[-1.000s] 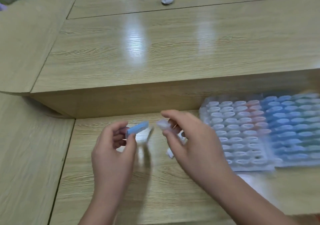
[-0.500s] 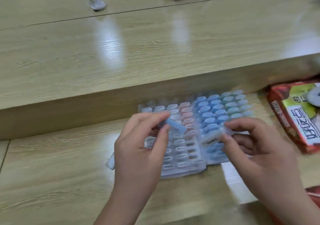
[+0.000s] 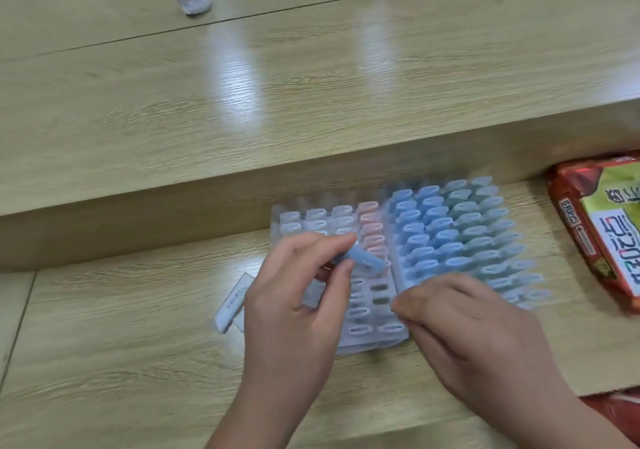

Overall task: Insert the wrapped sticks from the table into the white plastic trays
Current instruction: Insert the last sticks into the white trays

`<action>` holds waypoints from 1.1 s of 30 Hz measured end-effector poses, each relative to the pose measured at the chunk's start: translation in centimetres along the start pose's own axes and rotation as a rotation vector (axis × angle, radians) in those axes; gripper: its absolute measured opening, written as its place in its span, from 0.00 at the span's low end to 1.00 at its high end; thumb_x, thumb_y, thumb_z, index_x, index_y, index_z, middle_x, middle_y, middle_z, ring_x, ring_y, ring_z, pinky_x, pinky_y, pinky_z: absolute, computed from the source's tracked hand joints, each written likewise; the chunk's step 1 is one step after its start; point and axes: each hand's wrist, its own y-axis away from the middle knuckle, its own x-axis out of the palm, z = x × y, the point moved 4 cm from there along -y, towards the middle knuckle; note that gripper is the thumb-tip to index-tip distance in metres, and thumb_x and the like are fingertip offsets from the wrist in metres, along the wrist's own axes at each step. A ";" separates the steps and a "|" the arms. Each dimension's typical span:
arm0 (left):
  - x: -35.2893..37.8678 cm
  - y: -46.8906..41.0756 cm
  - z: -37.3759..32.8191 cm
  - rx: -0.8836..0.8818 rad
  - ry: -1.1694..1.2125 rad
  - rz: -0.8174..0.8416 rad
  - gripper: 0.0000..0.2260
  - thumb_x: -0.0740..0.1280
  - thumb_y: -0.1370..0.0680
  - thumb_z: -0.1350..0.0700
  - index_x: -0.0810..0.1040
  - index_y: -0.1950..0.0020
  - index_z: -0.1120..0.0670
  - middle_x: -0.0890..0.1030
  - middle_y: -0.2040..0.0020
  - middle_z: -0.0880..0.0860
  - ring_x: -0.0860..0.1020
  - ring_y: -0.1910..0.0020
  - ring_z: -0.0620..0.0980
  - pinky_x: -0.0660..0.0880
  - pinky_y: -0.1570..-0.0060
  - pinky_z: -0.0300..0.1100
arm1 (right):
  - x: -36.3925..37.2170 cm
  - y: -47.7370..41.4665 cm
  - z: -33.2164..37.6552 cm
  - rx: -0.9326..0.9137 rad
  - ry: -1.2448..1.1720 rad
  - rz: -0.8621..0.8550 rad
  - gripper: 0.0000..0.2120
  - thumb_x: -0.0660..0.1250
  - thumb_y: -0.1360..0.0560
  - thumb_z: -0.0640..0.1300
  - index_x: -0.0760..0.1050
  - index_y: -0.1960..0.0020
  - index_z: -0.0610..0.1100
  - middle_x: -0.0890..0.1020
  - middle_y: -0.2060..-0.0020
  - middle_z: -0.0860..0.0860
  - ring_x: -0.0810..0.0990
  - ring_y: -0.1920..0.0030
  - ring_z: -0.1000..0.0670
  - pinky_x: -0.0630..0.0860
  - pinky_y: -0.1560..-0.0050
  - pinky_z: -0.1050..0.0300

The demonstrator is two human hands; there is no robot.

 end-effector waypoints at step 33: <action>7.8 -0.5 0.2 0.133 -0.463 0.434 0.13 0.63 0.20 0.50 0.81 0.38 0.49 0.75 0.30 0.48 0.67 0.25 0.50 0.66 0.29 0.56 | -3.2 0.0 -8.1 0.094 -0.334 -0.079 0.08 0.72 0.28 0.38 0.84 0.49 0.44 0.83 0.53 0.53 0.81 0.52 0.58 0.70 0.57 0.73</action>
